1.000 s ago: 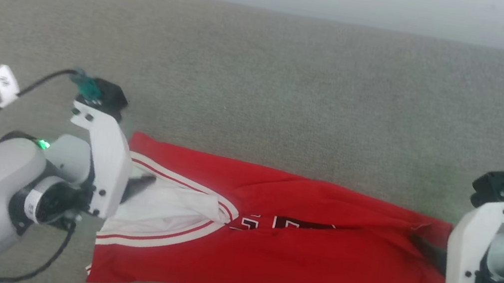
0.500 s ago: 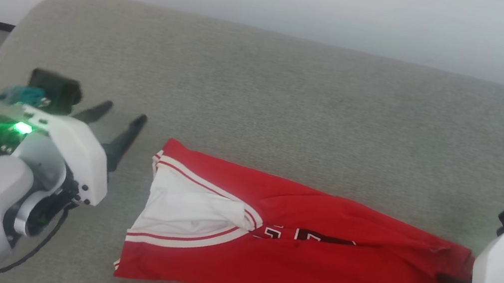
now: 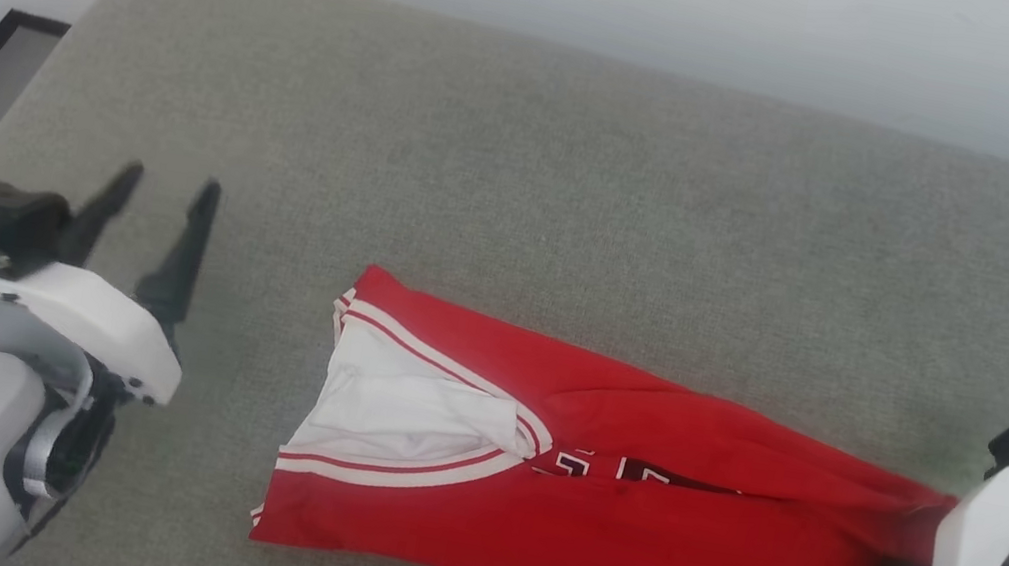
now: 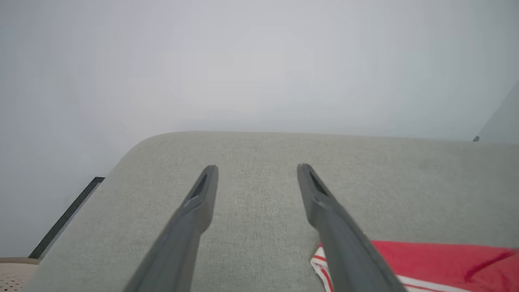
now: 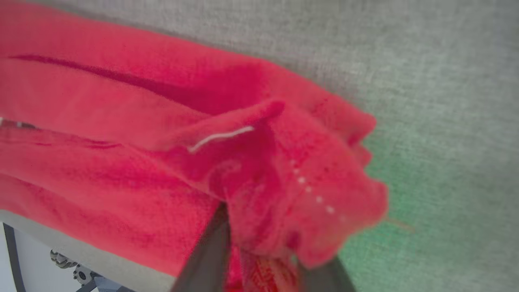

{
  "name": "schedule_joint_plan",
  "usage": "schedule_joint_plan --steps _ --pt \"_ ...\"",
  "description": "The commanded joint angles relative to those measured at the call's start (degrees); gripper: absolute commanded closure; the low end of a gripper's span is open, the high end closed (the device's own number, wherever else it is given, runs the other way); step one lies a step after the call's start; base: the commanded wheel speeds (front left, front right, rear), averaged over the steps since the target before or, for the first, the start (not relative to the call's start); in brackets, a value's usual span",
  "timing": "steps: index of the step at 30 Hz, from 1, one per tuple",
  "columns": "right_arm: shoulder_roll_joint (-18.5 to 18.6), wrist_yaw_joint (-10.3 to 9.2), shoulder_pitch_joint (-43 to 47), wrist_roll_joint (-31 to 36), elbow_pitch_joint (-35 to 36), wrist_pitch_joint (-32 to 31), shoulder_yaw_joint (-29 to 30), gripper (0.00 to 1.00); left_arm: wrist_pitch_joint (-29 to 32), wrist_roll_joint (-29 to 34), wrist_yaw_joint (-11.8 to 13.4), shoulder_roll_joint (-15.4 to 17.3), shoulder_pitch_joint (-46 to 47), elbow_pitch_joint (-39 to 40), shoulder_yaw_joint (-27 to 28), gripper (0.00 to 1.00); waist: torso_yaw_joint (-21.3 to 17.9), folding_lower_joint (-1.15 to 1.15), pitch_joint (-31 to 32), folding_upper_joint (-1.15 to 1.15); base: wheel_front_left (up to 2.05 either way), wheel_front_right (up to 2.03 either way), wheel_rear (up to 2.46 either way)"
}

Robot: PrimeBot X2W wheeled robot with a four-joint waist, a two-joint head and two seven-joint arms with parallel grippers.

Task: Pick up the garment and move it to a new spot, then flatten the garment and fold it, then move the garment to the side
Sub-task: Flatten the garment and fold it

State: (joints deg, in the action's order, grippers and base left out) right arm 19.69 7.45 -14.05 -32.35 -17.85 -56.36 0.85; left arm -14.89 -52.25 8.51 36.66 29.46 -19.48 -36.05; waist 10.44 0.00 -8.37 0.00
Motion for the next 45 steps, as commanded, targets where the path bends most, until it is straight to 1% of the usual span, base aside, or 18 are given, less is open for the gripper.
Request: schedule_joint_plan --steps 1,5,8,13,19,21,23,25,29,33,37,40,42,45 --pt "-1.65 0.07 0.1 -1.04 -1.23 0.47 -1.49 1.0 -0.27 2.08 -0.58 -0.89 -1.65 0.43 2.4 0.0 0.11 0.0 -0.36 0.0 0.0 0.0 0.0" --pt "-0.57 0.05 -0.75 -2.98 -2.12 1.43 -1.71 1.0 -0.3 7.78 -3.45 -5.22 -6.85 1.49 12.8 0.0 0.03 0.0 -0.95 0.0 0.0 0.0 0.0" --pt "0.42 0.03 -1.45 -3.85 -2.15 2.65 -1.01 1.0 -0.31 11.73 -5.97 -8.38 -10.02 0.87 17.99 0.0 -0.3 0.0 -1.2 0.0 0.0 0.0 0.0" --pt "2.9 -0.02 -2.0 -4.44 -1.83 4.31 1.39 1.0 -0.31 16.71 -9.45 -12.4 -13.02 0.45 25.89 0.0 -1.17 0.0 -1.45 0.0 0.0 0.0 0.0" --pt "7.05 0.0 -2.71 -2.51 -3.47 5.15 7.45 1.0 -0.31 21.99 -12.68 -16.52 -14.28 0.45 32.0 0.0 -2.1 0.0 -2.04 0.0 0.0 0.0 0.0" --pt "9.02 0.0 -3.26 -1.03 -4.82 5.38 10.79 1.0 -0.32 23.92 -14.0 -17.97 -13.72 0.05 33.48 0.0 -2.49 0.0 -2.56 0.0 0.0 0.0 0.0" --pt "9.97 0.0 -3.89 0.21 -5.33 5.76 11.89 1.0 -0.32 24.95 -14.72 -18.8 -13.06 -0.32 34.22 0.0 -2.79 0.0 -2.91 0.0 0.0 0.0 0.0" --pt "10.1 0.01 -4.12 0.47 -5.4 5.61 11.95 1.0 -0.32 25.32 -14.95 -19.16 -12.72 -0.48 34.64 0.0 -2.97 0.0 -3.01 0.0 0.0 0.0 0.0" --pt "9.34 0.03 -4.97 -0.73 -3.15 4.17 10.82 1.0 -0.32 26.63 -15.65 -19.92 -12.32 -1.39 36.04 0.0 -3.75 0.0 -3.03 0.0 0.0 0.0 0.0" --pt "8.08 0.04 -3.63 -3.71 3.63 1.2 8.05 1.0 -0.32 27.1 -15.95 -20.28 -12.51 -1.96 36.8 0.0 -4.46 0.0 -2.56 0.0 0.0 0.0 0.0" --pt "5.37 0.05 -2.21 -7.21 13.31 -2.11 4.64 1.0 -0.33 27.11 -15.97 -20.69 -12.81 -1.82 36.85 0.0 -4.63 0.0 -2.13 0.0 0.0 0.0 0.0" --pt "3.21 0.04 -1.64 -7.36 19.19 -3.74 1.55 1.0 -0.33 27.12 -15.99 -20.71 -12.82 -1.44 35.75 0.0 -4.16 0.0 -1.91 0.0 0.0 0.0 0.0" --pt "1.34 0.04 -1.75 -7.34 21.6 -4.3 -1.02 1.0 -0.33 26.61 -16.0 -20.65 -12.6 -1.5 35.06 0.0 -3.61 0.0 -1.76 0.0 0.0 0.0 0.0" --pt "-1.08 0.04 -3.22 -6.95 23.0 -4.47 -4.82 1.0 -0.33 25.87 -16.0 -20.96 -12.05 -1.94 33.85 0.0 -2.44 0.0 -1.6 0.0 0.0 0.0 0.0"
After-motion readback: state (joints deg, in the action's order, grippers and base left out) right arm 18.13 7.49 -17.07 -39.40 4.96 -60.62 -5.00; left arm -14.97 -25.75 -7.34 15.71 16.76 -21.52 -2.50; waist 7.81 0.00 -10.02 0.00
